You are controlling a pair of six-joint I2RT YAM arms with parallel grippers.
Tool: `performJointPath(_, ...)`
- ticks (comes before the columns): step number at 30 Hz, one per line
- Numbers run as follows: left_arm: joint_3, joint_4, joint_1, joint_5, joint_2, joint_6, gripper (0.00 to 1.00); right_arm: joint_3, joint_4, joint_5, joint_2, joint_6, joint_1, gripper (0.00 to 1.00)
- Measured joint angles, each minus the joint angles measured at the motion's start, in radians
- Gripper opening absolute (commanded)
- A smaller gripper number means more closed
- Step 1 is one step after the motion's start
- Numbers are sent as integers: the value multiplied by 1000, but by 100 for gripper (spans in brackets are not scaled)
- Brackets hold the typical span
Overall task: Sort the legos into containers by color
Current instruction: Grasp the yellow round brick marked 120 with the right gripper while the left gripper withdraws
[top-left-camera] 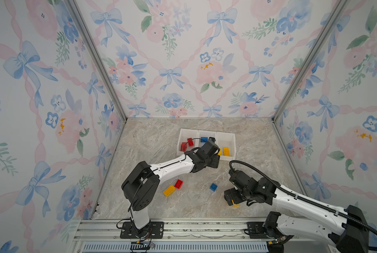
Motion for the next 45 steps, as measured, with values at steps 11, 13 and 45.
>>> performJointPath(11, -143, 8, 35, -5, -151, -4, 68, 54, -18, 62, 214, -60, 88, 98)
performJointPath(13, -168, 8, 42, -5, -174, -9, 68, 60, -18, 66, 235, -64, 97, 99)
performJointPath(45, -306, 19, 117, -7, -294, -29, 70, 68, -40, 55, 304, -45, 132, 77)
